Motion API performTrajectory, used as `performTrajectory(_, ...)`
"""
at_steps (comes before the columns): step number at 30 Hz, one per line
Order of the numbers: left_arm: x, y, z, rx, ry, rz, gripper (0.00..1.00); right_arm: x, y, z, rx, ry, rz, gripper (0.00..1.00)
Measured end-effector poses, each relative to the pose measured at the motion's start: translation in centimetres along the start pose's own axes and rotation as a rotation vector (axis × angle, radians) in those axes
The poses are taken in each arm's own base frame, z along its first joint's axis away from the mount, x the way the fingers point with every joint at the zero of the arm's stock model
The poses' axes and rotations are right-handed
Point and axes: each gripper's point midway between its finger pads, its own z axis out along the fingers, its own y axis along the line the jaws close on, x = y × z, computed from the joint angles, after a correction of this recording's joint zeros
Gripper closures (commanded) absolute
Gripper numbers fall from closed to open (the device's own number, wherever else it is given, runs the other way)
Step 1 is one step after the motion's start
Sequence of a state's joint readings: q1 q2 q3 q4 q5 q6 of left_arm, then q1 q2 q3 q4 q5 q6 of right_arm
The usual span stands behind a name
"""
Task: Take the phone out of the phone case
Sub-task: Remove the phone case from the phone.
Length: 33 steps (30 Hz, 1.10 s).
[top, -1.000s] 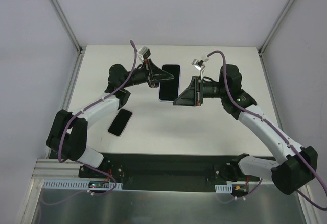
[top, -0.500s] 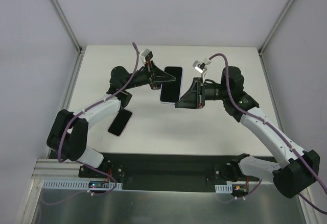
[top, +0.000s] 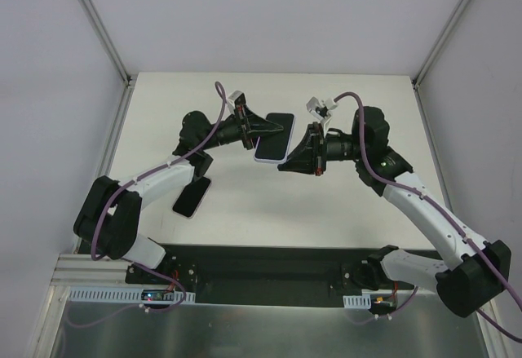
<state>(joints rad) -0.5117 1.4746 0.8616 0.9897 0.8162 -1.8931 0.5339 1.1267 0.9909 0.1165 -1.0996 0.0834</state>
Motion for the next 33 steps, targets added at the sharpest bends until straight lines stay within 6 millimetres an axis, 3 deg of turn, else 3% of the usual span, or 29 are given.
performTrajectory(3, -0.2, 0.0, 0.0, 0.004, -0.016, -0.005, 1.00, 0.0, -0.9, 0.0, 0.050, -0.008, 0.007, 0.97)
performTrajectory(7, -0.4, 0.2, -0.1, 0.000, -0.023, 0.023, 1.00, 0.0, -3.5, -0.8, 0.217, -0.020, 0.106, 0.45)
performTrajectory(9, -0.8, 0.5, -0.3, -0.013, -0.042, 0.046, 1.00, 0.2, -5.2, -1.9, 0.323, -0.045, 0.197, 0.37)
performTrajectory(11, -1.4, 0.7, -0.5, -0.027, -0.072, 0.066, 1.00, 0.6, -6.3, -3.1, 0.412, -0.095, 0.299, 0.21)
performTrajectory(13, -2.2, 0.7, -0.9, -0.037, -0.110, 0.094, 1.00, 1.9, -7.1, -4.5, 0.487, -0.171, 0.412, 0.15)
performTrajectory(15, -2.8, 0.6, -1.1, -0.040, -0.145, 0.121, 1.00, 3.3, -7.2, -5.3, 0.517, -0.256, 0.541, 0.13)
performTrajectory(19, -3.8, 0.7, -1.2, -0.044, -0.197, 0.153, 1.00, 3.5, -7.4, -5.0, 0.462, -0.408, 0.721, 0.13)
performTrajectory(26, -4.6, 1.2, -1.4, -0.050, -0.250, 0.169, 1.00, 0.9, -7.3, -3.0, 0.367, -0.520, 0.825, 0.18)
performTrajectory(33, -4.8, 1.1, -1.5, -0.048, -0.266, 0.177, 1.00, -0.8, -6.6, -1.5, 0.300, -0.545, 0.816, 0.37)
